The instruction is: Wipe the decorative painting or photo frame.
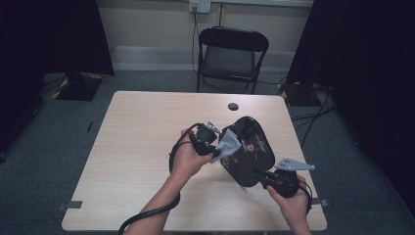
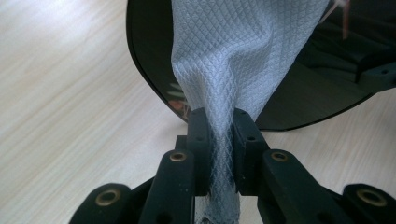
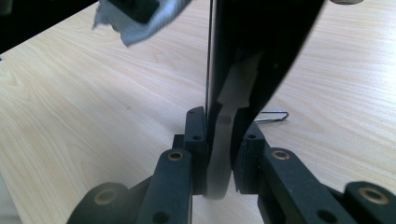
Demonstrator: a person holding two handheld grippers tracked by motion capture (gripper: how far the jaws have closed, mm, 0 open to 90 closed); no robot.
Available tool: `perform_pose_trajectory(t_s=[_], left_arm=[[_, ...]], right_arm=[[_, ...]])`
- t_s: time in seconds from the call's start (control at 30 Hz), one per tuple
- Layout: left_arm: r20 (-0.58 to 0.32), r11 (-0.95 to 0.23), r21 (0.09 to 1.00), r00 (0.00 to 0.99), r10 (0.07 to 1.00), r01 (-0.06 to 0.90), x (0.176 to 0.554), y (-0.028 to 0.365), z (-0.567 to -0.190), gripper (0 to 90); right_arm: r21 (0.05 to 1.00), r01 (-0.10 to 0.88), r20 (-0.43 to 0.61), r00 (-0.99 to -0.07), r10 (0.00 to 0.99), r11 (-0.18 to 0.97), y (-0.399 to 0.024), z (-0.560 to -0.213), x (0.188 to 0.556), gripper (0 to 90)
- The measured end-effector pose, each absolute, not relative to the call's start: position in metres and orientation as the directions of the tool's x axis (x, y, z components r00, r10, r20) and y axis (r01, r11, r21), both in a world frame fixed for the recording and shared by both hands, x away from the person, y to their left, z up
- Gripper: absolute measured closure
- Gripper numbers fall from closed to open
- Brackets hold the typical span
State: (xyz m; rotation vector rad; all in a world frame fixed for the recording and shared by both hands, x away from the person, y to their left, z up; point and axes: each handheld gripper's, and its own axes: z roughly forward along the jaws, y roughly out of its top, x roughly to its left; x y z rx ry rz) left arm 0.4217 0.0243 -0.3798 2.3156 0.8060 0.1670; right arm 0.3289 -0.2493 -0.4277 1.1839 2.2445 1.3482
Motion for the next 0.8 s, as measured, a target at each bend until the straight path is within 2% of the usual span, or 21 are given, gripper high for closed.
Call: perform_pose_trajectory(t_s=[0.63, 0.8], left_arm=[[-0.118, -0.626, 0.527, 0.779, 0.616, 0.575, 0.419, 0.024, -0.449, 79.9], [-0.119, -0.632, 0.512, 0.777, 0.618, 0.582, 0.418, 0.024, -0.457, 79.9]], right_arm=[[0.825, 0.517, 0.178, -0.622, 0.762, 0.228, -0.248, -0.427, 0.329, 78.8], [0.825, 0.518, 0.181, -0.621, 0.762, 0.226, -0.248, -0.427, 0.33, 78.9]])
